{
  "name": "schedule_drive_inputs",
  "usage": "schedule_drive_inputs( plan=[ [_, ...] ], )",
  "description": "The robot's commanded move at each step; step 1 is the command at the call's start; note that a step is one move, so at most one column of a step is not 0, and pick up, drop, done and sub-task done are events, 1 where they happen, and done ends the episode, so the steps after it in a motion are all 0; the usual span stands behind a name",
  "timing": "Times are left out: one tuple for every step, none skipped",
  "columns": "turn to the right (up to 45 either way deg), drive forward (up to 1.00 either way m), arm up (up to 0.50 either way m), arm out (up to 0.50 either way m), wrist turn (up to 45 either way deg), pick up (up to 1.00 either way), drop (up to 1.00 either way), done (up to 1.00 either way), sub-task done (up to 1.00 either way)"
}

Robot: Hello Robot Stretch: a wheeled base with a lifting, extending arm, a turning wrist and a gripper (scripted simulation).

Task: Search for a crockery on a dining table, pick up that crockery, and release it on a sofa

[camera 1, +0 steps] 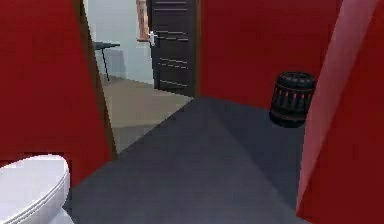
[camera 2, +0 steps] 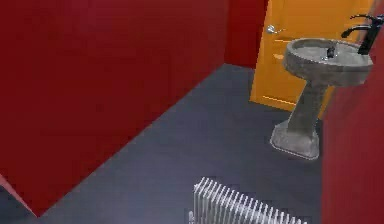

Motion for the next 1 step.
schedule_drive_inputs(
  plan=[
    [45.0, 0.00, 0.00, 0.00, 0.0, 0.00, 0.00, 0.00, 0.00]
  ],
)
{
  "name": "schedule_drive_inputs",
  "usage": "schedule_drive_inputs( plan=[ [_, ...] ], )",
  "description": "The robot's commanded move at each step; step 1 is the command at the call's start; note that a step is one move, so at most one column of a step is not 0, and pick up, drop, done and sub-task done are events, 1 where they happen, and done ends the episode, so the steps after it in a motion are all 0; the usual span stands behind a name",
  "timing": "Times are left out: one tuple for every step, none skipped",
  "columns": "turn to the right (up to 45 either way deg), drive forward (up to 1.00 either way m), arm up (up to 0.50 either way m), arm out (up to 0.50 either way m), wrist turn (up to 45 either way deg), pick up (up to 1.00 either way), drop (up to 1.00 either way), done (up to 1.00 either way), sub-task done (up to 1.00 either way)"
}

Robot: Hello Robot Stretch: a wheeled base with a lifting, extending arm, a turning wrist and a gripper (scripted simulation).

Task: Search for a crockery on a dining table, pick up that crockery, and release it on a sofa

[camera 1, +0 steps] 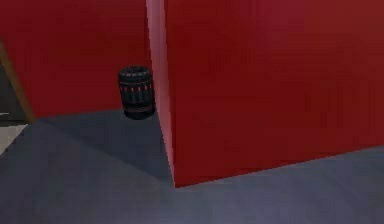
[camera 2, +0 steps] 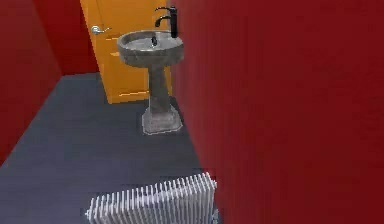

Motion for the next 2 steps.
schedule_drive_inputs(
  plan=[
    [15.0, 0.00, 0.00, 0.00, 0.0, 0.00, 0.00, 0.00, 0.00],
    [0.0, 0.45, 0.00, 0.00, 0.0, 0.00, 0.00, 0.00, 0.00]
  ],
)
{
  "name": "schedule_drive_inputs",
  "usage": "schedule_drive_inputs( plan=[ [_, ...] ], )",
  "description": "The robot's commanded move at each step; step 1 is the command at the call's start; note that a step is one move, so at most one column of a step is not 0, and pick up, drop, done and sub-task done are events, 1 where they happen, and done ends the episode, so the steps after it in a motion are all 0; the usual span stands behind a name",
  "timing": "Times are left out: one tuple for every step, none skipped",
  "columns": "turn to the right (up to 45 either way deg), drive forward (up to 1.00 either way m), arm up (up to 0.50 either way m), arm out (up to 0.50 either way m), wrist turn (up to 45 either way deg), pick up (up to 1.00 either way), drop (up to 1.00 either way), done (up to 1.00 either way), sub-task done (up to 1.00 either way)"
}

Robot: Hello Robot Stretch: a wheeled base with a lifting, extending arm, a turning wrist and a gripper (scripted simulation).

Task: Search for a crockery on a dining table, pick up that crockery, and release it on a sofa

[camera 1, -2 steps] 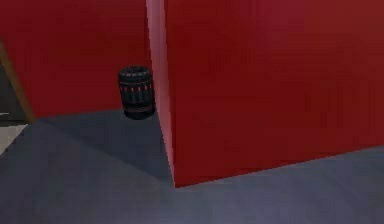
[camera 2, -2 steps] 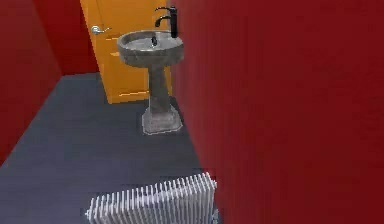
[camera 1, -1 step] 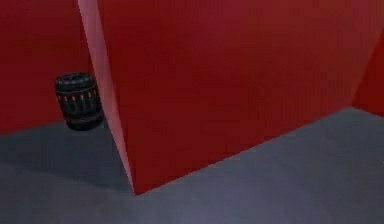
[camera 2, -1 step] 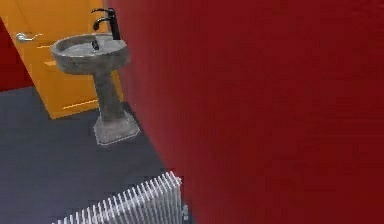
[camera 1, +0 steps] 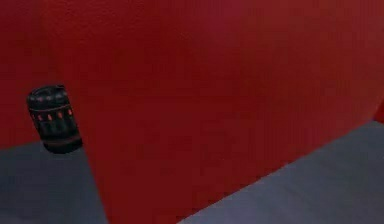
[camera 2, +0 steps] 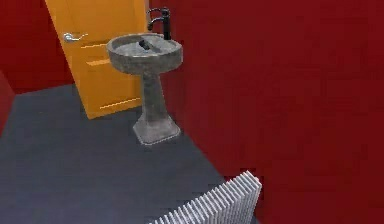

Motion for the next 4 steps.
schedule_drive_inputs(
  plan=[
    [6.0, 0.00, 0.00, 0.00, 0.0, 0.00, 0.00, 0.00, 0.00],
    [0.0, 0.60, 0.00, 0.00, 0.0, 0.00, 0.00, 0.00, 0.00],
    [45.0, 0.00, 0.00, 0.00, 0.0, 0.00, 0.00, 0.00, 0.00],
    [6.0, 0.00, 0.00, 0.00, 0.0, 0.00, 0.00, 0.00, 0.00]
  ],
)
